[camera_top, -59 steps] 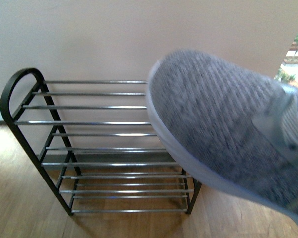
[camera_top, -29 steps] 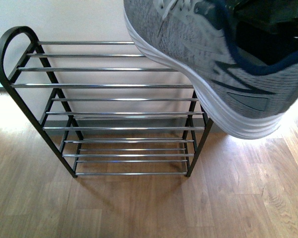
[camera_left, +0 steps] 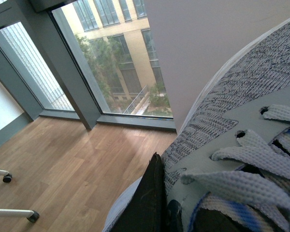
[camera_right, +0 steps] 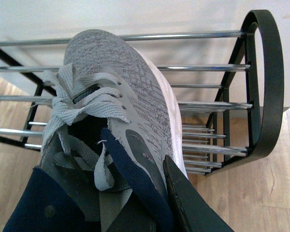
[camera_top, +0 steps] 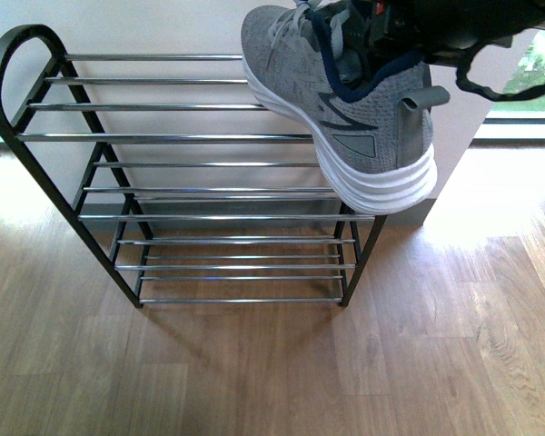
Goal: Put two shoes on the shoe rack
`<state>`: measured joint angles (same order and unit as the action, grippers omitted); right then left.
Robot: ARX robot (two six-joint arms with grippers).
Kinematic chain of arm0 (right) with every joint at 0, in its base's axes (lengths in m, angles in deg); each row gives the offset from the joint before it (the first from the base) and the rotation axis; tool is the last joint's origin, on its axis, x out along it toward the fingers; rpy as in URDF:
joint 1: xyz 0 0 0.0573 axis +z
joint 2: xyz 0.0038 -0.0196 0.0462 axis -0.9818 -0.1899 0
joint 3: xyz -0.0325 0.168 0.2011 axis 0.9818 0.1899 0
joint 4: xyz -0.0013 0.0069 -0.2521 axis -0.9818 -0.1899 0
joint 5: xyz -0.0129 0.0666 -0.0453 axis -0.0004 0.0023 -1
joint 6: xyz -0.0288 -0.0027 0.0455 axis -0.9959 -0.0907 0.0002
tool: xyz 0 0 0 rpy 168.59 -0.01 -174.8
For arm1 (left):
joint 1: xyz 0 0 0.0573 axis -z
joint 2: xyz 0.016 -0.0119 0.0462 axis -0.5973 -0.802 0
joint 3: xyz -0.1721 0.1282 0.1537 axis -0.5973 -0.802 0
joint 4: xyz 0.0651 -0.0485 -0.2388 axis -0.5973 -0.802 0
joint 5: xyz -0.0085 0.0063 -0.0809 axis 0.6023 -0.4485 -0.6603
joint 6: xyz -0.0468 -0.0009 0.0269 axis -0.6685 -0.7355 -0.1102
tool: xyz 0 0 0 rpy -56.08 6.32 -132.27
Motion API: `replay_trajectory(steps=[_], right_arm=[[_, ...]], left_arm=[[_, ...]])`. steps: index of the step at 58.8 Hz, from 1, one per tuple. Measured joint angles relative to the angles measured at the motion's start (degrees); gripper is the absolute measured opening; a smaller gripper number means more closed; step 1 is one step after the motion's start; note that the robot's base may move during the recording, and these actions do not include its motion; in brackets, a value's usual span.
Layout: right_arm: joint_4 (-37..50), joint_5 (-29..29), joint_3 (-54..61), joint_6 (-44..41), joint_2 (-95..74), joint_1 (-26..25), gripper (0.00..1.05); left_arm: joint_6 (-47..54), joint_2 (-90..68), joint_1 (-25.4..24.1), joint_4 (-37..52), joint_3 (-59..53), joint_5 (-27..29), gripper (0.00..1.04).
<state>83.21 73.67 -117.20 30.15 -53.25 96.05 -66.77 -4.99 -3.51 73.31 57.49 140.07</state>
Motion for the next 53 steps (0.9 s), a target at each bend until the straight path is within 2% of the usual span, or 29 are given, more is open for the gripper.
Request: replay_trajectory(steps=[27, 53], right_arm=[[-4.5, -3.6, -13.9, 5.6, -11.7, -7.3, 0.01], [-7.5, -1.7, -19.3, 19.1, -16.0, -8.9, 0.01]], left_arm=[[0.0, 0.0, 0.0, 0.0, 0.0, 0.0, 0.02], [0.0, 0.0, 0.0, 0.0, 0.0, 0.0, 0.02]])
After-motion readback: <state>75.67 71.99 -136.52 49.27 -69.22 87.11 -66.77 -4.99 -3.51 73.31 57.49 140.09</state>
